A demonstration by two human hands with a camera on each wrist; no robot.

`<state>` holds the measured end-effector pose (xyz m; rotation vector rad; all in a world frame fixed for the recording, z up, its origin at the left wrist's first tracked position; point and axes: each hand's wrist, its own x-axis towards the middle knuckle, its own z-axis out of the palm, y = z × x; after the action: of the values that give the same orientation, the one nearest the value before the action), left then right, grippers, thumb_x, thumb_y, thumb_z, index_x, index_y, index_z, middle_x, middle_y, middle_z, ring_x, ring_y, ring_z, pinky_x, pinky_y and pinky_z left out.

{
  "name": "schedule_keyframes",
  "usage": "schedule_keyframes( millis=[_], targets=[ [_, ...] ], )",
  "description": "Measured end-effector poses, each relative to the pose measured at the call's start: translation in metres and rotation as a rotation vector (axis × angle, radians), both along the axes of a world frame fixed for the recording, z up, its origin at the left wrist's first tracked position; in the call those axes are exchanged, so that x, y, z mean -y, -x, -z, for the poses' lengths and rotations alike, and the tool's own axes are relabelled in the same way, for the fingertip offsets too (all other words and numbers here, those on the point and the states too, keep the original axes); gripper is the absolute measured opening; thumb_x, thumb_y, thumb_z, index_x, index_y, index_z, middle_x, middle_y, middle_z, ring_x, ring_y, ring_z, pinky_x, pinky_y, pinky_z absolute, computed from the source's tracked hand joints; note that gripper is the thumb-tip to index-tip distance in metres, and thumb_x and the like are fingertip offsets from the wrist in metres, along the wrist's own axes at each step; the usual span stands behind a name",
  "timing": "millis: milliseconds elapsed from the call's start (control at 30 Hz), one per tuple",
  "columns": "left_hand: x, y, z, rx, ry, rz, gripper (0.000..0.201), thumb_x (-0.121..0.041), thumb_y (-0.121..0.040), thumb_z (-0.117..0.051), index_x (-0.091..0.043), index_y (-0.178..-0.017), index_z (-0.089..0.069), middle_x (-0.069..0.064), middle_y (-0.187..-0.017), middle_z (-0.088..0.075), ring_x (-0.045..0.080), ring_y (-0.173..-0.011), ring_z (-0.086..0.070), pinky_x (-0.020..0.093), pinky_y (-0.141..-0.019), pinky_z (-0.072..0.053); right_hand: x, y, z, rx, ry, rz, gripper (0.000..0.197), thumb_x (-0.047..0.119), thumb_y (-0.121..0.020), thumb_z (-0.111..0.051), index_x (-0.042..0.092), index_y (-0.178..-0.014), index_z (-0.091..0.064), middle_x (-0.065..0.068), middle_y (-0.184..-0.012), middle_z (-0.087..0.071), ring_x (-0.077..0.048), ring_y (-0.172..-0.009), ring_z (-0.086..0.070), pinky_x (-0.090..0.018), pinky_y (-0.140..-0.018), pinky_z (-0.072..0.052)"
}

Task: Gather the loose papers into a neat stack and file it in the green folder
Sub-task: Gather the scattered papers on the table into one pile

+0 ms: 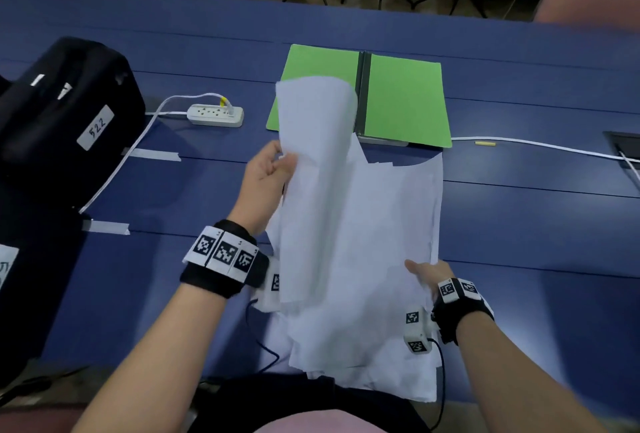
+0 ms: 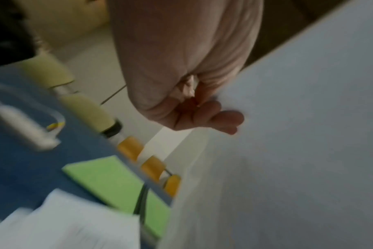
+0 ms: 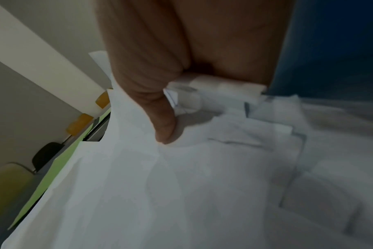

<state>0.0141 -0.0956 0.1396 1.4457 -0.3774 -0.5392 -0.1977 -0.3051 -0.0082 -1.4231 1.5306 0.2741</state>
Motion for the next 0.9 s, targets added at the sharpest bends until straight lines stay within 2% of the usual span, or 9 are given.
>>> schedule_keyframes(
  millis=[67,200,300,433,533,600,700,800,900],
  targets=[
    [-0.006,-0.001,0.028,-0.08,-0.102,-0.066,0.018,-0.009,-0.101,-0.041,-0.013,-0.087,-0.052,-0.012,-0.05,-0.06,-0.004,-0.037,-0.047,0.01,-0.038,-0.036,0.001,0.002,-0.001,0.05,-0.018,0.023,0.063,0.023,-0.085,-0.068,-0.007,-0.134,-0.042,-0.02,-0.112,-0.055,-0.026,-0.075,-0.055,-0.024,-0.05,-0.045],
    [-0.03,-0.015,0.11,-0.078,-0.48,-0.26,0.023,-0.013,-0.096,-0.048,-0.013,-0.074,-0.049,-0.001,-0.062,-0.052,0.017,-0.061,-0.051,0.022,-0.054,-0.04,0.002,0.009,0.001,0.096,-0.059,0.075,0.059,0.025,-0.084,-0.069,-0.005,-0.13,-0.048,-0.013,-0.095,-0.059,-0.026,-0.077,-0.055,-0.032,-0.06,-0.043],
    [-0.04,-0.013,0.146,-0.092,-0.73,-0.344,0.014,-0.017,-0.093,-0.053,-0.007,-0.082,-0.054,0.004,-0.071,-0.052,0.022,-0.076,-0.048,0.029,-0.07,-0.039,0.003,0.011,0.004,0.099,-0.085,0.079,0.074,0.041,-0.079,-0.071,-0.001,-0.133,-0.045,-0.007,-0.084,-0.056,-0.023,-0.066,-0.053,-0.03,-0.058,-0.044],
    [-0.039,0.0,0.16,-0.09,-0.901,-0.434,0.029,-0.035,-0.079,-0.067,-0.007,-0.084,-0.06,0.009,-0.093,-0.056,0.032,-0.091,-0.058,0.037,-0.083,-0.047,0.009,0.006,0.003,0.205,-0.044,0.128,0.068,0.043,-0.077,-0.072,0.0,-0.127,-0.053,-0.011,-0.107,-0.064,-0.028,-0.094,-0.062,-0.039,-0.088,-0.051],
    [-0.038,0.01,0.159,-0.226,-0.899,-0.444,0.04,-0.035,-0.074,-0.075,-0.007,-0.089,-0.05,0.005,-0.107,-0.039,0.026,-0.083,-0.049,0.031,-0.076,-0.042,0.012,-0.001,-0.004,0.283,0.089,0.135,0.047,0.03,-0.085,-0.067,0.004,-0.123,-0.058,-0.013,-0.114,-0.063,-0.022,-0.094,-0.055,-0.03,-0.084,-0.044],
    [-0.04,0.016,0.161,-0.203,-0.895,-0.4,0.038,-0.039,-0.07,-0.076,-0.009,-0.075,-0.053,0.004,-0.09,-0.054,0.027,-0.074,-0.051,0.029,-0.066,-0.043,0.011,-0.005,-0.004,0.309,0.092,0.11,0.048,0.026,-0.083,-0.07,0.003,-0.123,-0.058,-0.015,-0.121,-0.063,-0.024,-0.096,-0.058,-0.033,-0.088,-0.047],
    [-0.035,0.021,0.159,-0.179,-0.862,-0.356,0.04,-0.036,-0.073,-0.076,-0.014,-0.058,-0.047,0.0,-0.059,-0.049,0.025,-0.068,-0.048,0.028,-0.054,-0.037,0.004,-0.011,0.001,0.276,-0.002,-0.001,0.057,0.026,-0.075,-0.078,0.003,-0.124,-0.058,-0.014,-0.12,-0.064,-0.032,-0.109,-0.061,-0.042,-0.096,-0.049],
    [-0.024,0.017,0.167,-0.264,-0.838,-0.261,0.038,-0.033,-0.07,-0.08,-0.008,-0.094,-0.065,0.002,-0.093,-0.065,0.026,-0.092,-0.06,0.035,-0.083,-0.052,-0.006,-0.021,0.006,0.277,-0.099,-0.086,0.065,0.024,-0.068,-0.084,0.005,-0.124,-0.057,-0.012,-0.119,-0.065,-0.03,-0.112,-0.06,-0.044,-0.1,-0.047],
    [-0.018,0.006,0.171,-0.313,-0.861,-0.144,0.054,-0.028,-0.069,-0.082,-0.001,-0.111,-0.061,0.008,-0.111,-0.066,0.028,-0.102,-0.062,0.04,-0.094,-0.051,-0.012,-0.028,0.009,0.284,-0.174,-0.115,0.063,0.013,-0.067,-0.084,0.001,-0.122,-0.057,-0.011,-0.118,-0.065,-0.029,-0.111,-0.059,-0.042,-0.103,-0.043]
  ],
)
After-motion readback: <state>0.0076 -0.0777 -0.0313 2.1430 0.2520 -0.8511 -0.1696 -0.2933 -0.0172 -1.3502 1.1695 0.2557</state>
